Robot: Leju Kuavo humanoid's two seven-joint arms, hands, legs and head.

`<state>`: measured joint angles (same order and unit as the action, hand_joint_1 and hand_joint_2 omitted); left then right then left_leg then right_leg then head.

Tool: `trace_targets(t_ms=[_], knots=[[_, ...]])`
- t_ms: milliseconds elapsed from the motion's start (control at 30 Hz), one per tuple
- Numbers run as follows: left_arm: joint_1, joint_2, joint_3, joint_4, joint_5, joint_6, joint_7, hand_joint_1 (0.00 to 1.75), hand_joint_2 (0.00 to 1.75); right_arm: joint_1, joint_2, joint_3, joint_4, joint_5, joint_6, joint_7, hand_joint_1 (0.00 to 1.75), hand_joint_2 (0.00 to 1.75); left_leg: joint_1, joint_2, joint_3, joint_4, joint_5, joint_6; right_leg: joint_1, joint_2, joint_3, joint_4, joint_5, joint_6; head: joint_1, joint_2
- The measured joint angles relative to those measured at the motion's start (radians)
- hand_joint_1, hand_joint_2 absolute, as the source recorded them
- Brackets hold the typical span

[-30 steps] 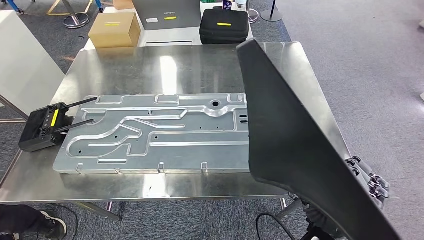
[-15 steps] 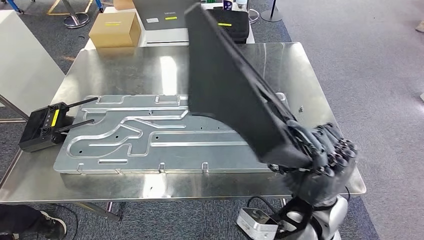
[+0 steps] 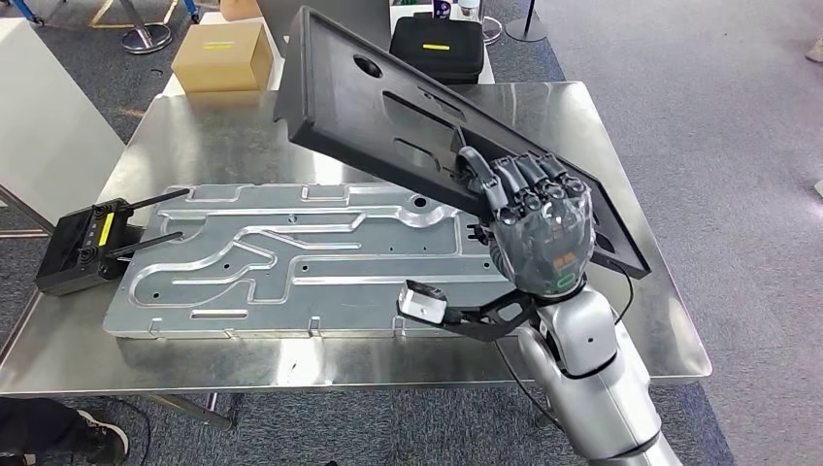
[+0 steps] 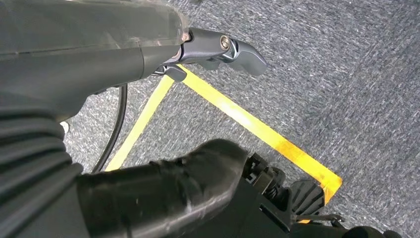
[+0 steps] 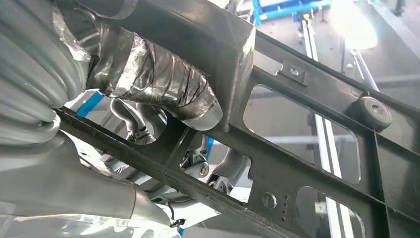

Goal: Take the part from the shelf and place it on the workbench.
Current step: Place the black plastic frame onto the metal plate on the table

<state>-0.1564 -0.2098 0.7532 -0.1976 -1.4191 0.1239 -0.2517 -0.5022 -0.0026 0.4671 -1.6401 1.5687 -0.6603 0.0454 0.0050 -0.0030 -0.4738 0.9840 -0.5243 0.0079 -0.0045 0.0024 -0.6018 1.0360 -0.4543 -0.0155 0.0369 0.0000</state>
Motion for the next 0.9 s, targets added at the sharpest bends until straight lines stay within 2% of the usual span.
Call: trace_targets(t_ms=[67,167,267,533,900], knots=[[-0.003,-0.001,-0.004,0.0,-0.001,-0.004,0.0,0.0,0.0,-0.047,-0.024,0.036,0.046,0.001,0.026,0.097,1.68,1.75,0.0,0.0,0.0,0.0,0.0,0.0,0.0,0.0,0.0,0.0,0.0,0.0,0.0,0.0],[-0.007,-0.003,-0.014,0.0,-0.001,-0.007,0.007,0.0,0.0,-0.136,-0.067,0.131,0.14,0.001,0.065,0.284,1.67,1.75,0.0,0.0,0.0,0.001,0.0,0.0,0.0,0.0,0.0,0.0,0.0,0.0,0.0,0.0],[-0.009,-0.005,-0.023,0.0,-0.002,-0.009,0.014,0.0,0.0,-0.197,-0.091,0.234,0.23,0.001,0.083,0.375,1.67,1.75,0.0,0.0,0.0,0.002,0.0,0.0,0.0,0.0,0.0,0.0,0.0,0.0,0.0,0.0],[-0.011,-0.007,-0.029,0.0,-0.001,0.003,0.015,0.0,0.0,-0.255,-0.106,0.423,0.42,0.001,0.102,0.466,1.68,1.75,0.0,0.0,0.0,0.002,0.0,0.0,0.001,-0.001,0.0,0.0,0.0,0.0,0.0,0.0],[-0.011,-0.008,-0.039,0.0,-0.001,0.005,0.017,0.0,0.0,-0.274,-0.108,0.495,0.513,0.001,0.102,0.473,1.69,1.75,0.0,0.0,-0.001,0.002,0.0,0.0,0.0,-0.001,0.0,0.0,0.0,0.0,0.0,0.0]])
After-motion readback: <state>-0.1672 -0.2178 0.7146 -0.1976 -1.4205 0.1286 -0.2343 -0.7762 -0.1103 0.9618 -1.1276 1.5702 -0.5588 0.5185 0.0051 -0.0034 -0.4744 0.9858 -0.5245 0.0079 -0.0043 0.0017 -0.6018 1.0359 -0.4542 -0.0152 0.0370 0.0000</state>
